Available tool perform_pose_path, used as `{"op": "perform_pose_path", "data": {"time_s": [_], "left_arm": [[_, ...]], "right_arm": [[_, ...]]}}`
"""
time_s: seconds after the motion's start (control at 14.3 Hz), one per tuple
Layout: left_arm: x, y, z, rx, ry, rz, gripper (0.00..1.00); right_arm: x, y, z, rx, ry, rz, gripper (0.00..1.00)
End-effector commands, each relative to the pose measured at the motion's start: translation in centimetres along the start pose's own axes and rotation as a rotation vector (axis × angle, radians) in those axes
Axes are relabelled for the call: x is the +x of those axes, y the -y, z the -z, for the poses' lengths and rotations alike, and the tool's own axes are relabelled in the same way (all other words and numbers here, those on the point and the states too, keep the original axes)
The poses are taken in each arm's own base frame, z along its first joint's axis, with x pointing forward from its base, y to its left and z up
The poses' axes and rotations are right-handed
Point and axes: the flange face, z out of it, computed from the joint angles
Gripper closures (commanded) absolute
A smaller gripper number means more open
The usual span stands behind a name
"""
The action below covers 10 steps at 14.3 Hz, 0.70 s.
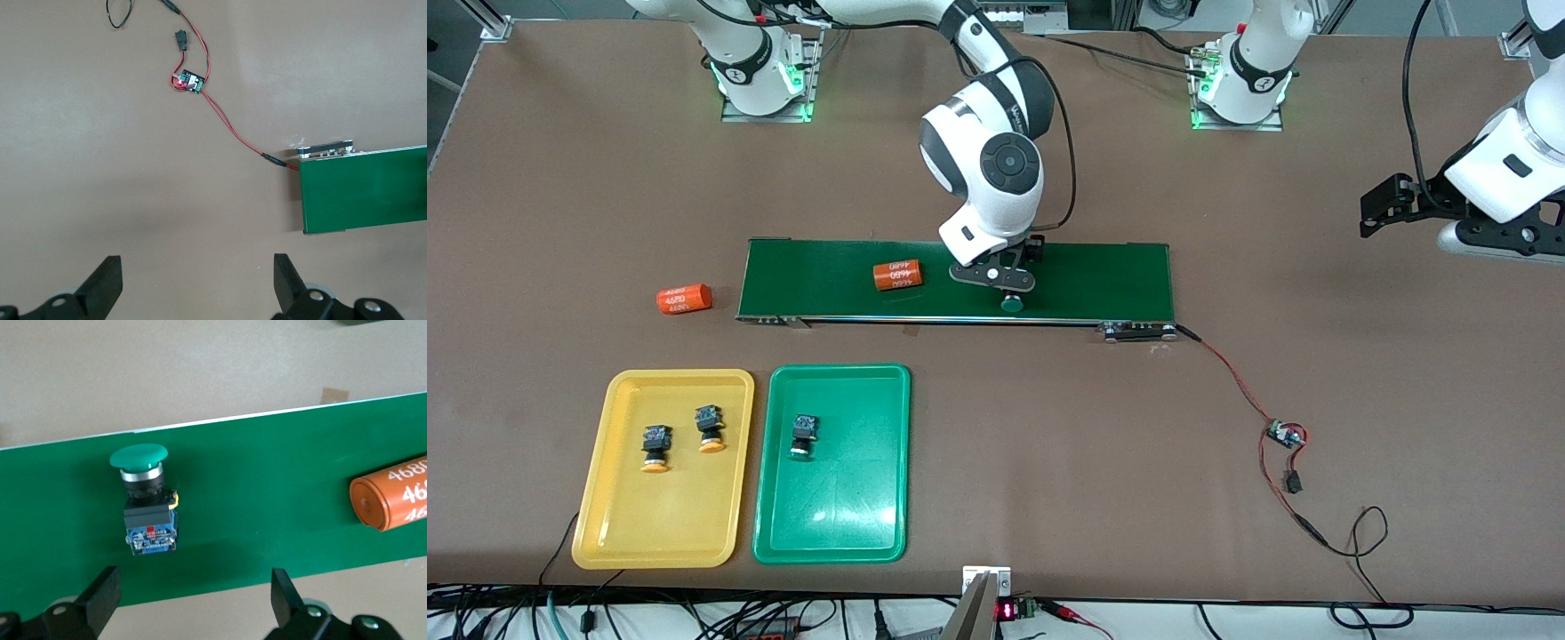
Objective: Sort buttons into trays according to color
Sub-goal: 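Grasp the second green button on the belt with the right gripper, then lift and carry the green button toward the green tray with the right gripper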
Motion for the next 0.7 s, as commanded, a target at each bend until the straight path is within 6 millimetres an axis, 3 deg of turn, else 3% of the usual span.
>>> {"op": "perform_pose_path", "data": {"time_s": [0.0, 0.21, 0.63], "left_arm": [[0.3, -0.1, 0.5, 0.001, 0.004, 0.0, 0.0], [0.3, -0.1, 0.5, 0.001, 0.004, -0.001, 0.0], [0.3, -0.2, 0.5, 0.001, 0.004, -0.003, 0.0]], "right_arm": [[0.9, -1.0, -0.2, 0.013, 0.016, -0.006, 0.0], [1.4, -1.4, -2.2, 0.01, 0.007, -0.018, 0.0], [1.7, -1.6, -2.5, 0.02, -0.002, -0.024, 0.0]]}}
